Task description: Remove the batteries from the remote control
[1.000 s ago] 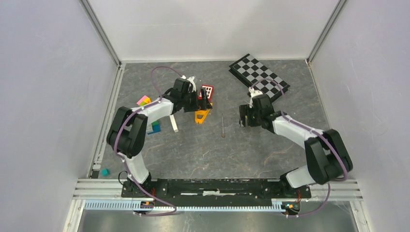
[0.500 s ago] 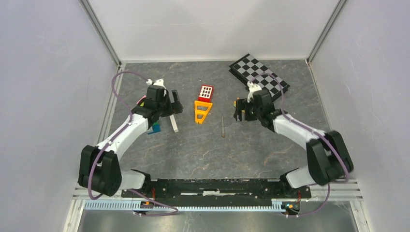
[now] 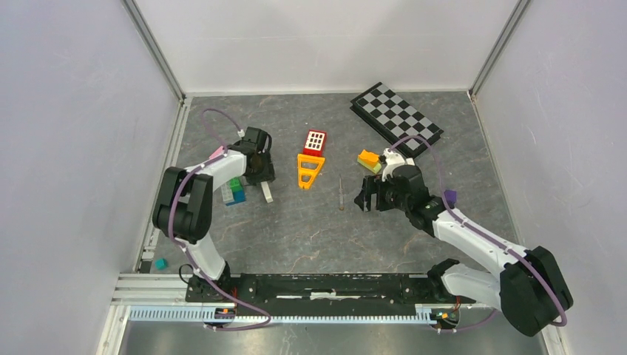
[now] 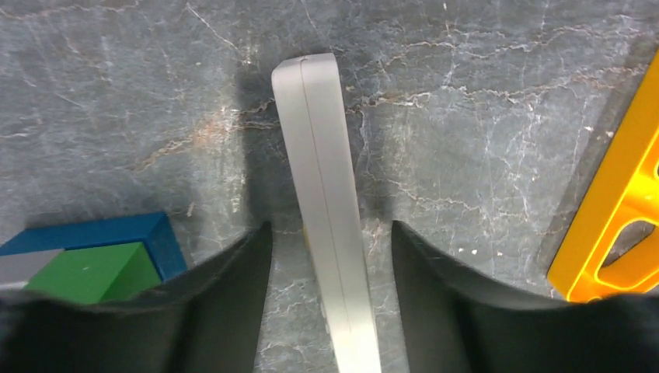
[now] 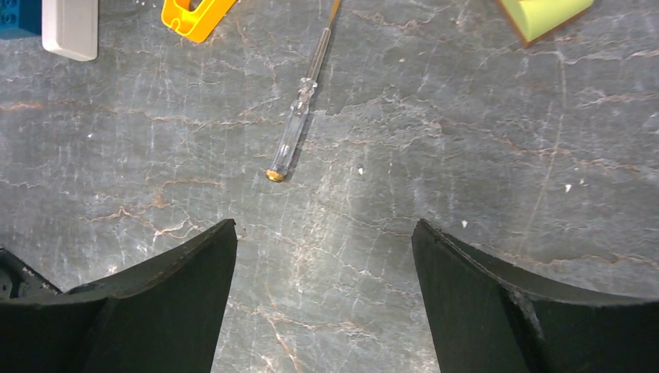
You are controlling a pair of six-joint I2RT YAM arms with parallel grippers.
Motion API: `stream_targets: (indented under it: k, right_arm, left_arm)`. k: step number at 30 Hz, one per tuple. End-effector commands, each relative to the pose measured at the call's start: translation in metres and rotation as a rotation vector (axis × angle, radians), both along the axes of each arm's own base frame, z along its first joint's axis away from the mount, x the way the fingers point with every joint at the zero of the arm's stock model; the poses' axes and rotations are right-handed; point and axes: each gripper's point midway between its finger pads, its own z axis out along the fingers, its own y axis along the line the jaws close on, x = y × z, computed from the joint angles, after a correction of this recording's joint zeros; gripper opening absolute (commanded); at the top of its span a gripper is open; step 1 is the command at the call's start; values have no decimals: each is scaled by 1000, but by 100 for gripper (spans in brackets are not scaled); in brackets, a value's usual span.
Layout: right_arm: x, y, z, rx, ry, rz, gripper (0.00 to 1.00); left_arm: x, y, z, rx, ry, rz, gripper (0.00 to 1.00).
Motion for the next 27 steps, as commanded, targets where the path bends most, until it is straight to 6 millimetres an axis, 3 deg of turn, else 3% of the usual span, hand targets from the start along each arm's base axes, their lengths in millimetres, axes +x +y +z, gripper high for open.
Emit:
stream_targets:
  k: [1, 4, 8, 14, 18, 23, 27]
  right_arm:
    - [-5, 10, 6, 53, -1, 3, 87]
    - [-8, 12, 5, 58, 7, 10, 87]
    - [-10, 24, 11, 87, -1, 54, 87]
    - [-24, 62, 46, 311, -132, 201, 90]
    - [-33, 79, 72, 424, -236, 199, 93]
    - [-47, 111, 95, 418, -299, 242, 98]
    - [-57, 136, 103, 381, -340, 278, 98]
  left_arm:
    - [5, -6, 1, -11, 5, -36, 54]
    - [-1, -20, 12, -104, -45, -65, 36]
    - [-9, -54, 48, -311, -158, -167, 17]
    - [-31, -97, 121, -668, -378, -249, 17]
    - [-53, -120, 163, -923, -496, -274, 19]
    - [-79, -136, 184, -1033, -611, -279, 20]
    - [-89, -142, 196, -1038, -703, -290, 20]
